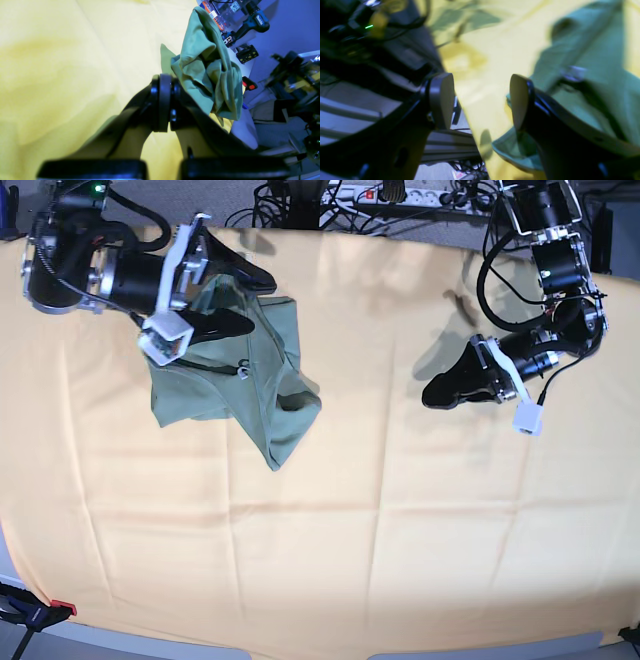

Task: Fold the T-shirt properly
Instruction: 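Lift the bundled shirt with the right gripper and fold it over itself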

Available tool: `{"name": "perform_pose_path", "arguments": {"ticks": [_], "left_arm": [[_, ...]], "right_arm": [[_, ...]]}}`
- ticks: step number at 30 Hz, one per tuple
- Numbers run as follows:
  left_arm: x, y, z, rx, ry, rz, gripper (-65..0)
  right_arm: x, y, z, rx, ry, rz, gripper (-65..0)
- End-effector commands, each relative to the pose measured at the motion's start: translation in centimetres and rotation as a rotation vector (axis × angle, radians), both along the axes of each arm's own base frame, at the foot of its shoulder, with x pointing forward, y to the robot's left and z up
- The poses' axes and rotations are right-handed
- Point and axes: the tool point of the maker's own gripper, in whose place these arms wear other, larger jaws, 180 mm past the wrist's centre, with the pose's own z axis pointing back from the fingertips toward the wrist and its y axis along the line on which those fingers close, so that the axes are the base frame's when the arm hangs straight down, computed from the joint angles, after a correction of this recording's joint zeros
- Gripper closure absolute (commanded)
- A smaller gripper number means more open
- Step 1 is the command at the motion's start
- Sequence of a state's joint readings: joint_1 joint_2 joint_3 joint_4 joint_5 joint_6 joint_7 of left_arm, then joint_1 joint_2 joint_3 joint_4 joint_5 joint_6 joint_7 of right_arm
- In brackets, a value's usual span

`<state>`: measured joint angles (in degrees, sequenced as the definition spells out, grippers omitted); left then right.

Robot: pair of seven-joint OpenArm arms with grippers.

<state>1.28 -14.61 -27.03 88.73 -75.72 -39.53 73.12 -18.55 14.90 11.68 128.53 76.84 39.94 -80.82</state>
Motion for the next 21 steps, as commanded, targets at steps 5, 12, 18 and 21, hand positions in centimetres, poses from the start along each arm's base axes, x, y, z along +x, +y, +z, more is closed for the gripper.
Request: {"name": "perform_pose_path", "arguments": {"ticks": [5,12,18,21], "left_arm": [[0.5,0.3,1.5,-0.012,-0.054,0.002,0.0],[0.5,0.3,1.5,-0.012,-0.054,0.002,0.0],[0.5,0.3,1.5,-0.012,-0.054,0.002,0.0],[0.5,0.3,1.5,-0.013,-0.054,0.002,0.0]], "right_arm": [[1.8,-0.5,-2.3,-0.185,-0.072,-0.065,-37.5],[2.5,-0.3,-3.6,-0.286,-0.126,-0.079,-37.5],[3.0,-1.6,-7.1,-0.332,-0.04,-0.113,-36.3],[2.9,-1.9,-8.1,-0.339,-0.009,-0.117,-21.4]]}}
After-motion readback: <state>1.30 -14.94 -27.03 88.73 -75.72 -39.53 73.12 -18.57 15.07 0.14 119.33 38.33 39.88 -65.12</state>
